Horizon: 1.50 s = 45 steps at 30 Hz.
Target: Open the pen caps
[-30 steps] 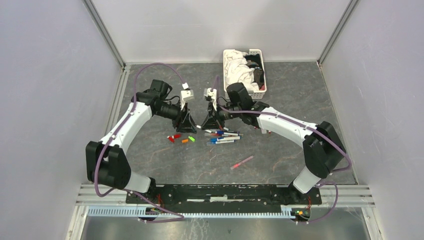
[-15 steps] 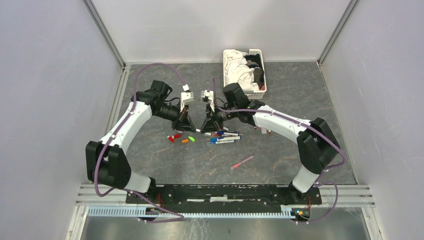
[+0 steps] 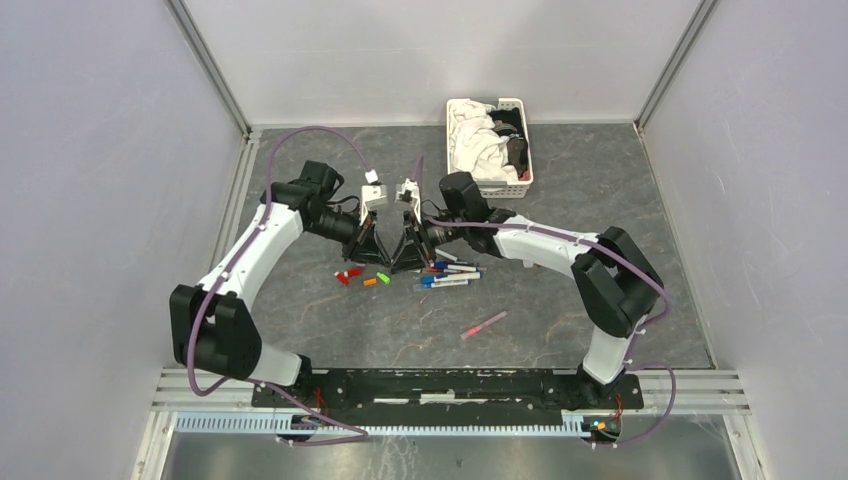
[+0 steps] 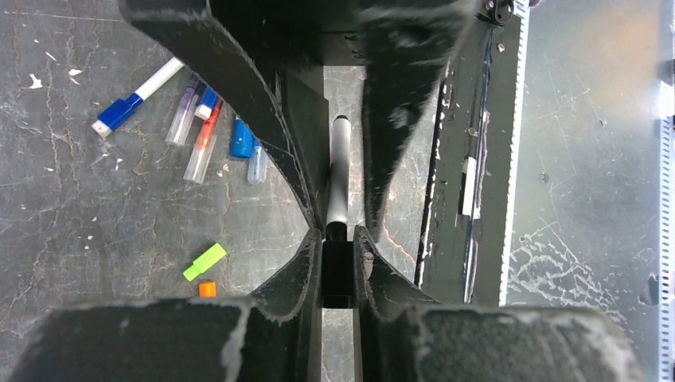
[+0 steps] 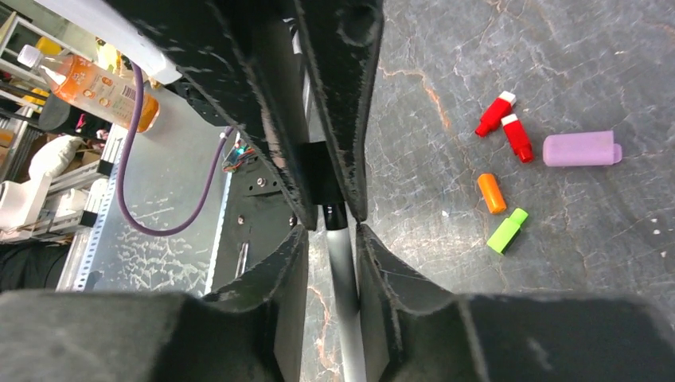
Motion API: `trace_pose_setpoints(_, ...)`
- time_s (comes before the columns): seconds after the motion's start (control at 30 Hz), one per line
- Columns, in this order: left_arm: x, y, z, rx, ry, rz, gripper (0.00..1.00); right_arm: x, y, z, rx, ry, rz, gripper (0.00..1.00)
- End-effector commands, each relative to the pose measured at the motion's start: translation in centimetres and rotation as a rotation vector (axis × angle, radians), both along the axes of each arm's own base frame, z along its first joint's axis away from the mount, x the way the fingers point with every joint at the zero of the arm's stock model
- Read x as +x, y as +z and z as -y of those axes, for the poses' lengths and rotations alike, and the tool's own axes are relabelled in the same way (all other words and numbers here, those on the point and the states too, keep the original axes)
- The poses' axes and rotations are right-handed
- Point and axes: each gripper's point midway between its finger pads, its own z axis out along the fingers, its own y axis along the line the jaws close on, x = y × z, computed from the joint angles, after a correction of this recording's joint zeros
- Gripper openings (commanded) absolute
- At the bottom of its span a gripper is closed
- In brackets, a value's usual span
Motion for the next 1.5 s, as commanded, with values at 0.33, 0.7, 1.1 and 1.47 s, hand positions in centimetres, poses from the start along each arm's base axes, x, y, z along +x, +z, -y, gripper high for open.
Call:
trace_pose_setpoints(0.33, 0.8, 2.9, 0.3, -0.037, -0.030, 0.137, 0.02, -0.6, -0.8, 1.6, -0.045, 0.016, 0.054, 0.00)
trace_pose_setpoints(0.7, 3.2, 3.1, -5.2, -0.027, 0.036, 0.118, 0.02, 0.2, -4.8, 7.1, -0.140, -0.114, 0.055, 0.00)
trace_pose_setpoints(1.1, 6.9, -5.5, -8.1, 0.157, 0.240, 0.122, 0.02, 10.7, -7.0, 14.8, -0.379, -0.692, 0.151, 0.00)
trace_pose_setpoints(1.47, 8.6, -12.0, -10.9, 0.329, 0.419, 0.106, 0.32, 15.8, -10.2, 26.1, -0.655, -1.255, 0.212, 0.00)
